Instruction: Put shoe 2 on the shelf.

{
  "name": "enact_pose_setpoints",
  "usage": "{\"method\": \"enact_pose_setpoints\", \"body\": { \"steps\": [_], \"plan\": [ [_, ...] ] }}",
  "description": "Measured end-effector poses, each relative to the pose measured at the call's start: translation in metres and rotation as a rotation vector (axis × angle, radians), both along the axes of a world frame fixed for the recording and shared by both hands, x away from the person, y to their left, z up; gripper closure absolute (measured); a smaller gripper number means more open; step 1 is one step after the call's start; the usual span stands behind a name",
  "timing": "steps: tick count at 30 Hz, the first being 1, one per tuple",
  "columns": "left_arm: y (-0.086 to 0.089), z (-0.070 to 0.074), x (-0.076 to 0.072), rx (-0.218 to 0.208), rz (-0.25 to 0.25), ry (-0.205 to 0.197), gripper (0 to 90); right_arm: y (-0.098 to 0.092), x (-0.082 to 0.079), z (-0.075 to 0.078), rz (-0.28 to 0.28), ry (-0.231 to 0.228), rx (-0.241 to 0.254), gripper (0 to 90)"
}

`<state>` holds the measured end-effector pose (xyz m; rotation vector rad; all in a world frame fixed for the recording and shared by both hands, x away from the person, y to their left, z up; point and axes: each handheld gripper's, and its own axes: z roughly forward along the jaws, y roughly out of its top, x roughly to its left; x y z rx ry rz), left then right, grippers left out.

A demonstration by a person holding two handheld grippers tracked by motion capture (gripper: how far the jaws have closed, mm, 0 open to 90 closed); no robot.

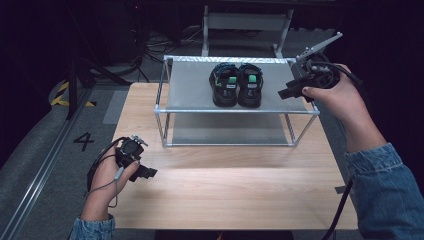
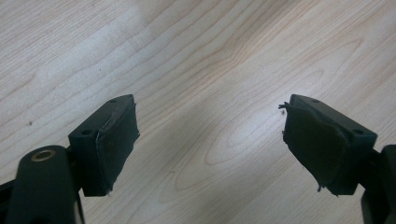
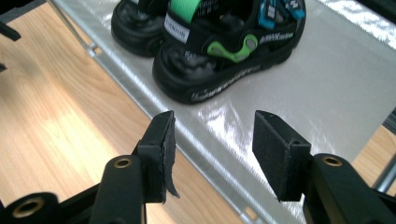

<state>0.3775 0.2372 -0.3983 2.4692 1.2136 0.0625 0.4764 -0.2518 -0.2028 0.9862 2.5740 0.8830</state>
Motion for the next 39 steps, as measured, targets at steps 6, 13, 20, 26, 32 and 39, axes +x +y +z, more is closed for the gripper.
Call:
{"method": "enact_pose_setpoints", "body": {
  "steps": [6,13,20,26,32,39],
  "plan": [
    [-0.006,0.001,0.006,-0.003,-0.014,-0.001,18.2,-0.014,-0.019,-0.009,-0.007,0.006,0.004,49.6],
    [-0.012,0.002,0.012,-0.005,-0.02,-0.002,18.2,-0.031,-0.037,-0.02,-0.019,0.007,-0.005,48.7],
    [-0.017,0.001,0.017,-0.001,-0.026,0.0,18.4,-0.049,-0.054,-0.035,-0.044,0.004,-0.012,46.3],
    [-0.019,0.001,0.019,-0.001,-0.022,-0.003,18.7,-0.071,-0.068,-0.054,-0.064,0.019,0.024,46.3],
    [-0.018,0.001,0.019,-0.004,0.0,-0.009,18.7,-0.082,-0.075,-0.08,-0.068,0.025,0.063,45.8],
    [-0.018,0.0,0.019,-0.009,0.001,-0.002,18.4,-0.086,-0.081,-0.109,-0.082,0.03,0.059,44.6]
  ]
}}
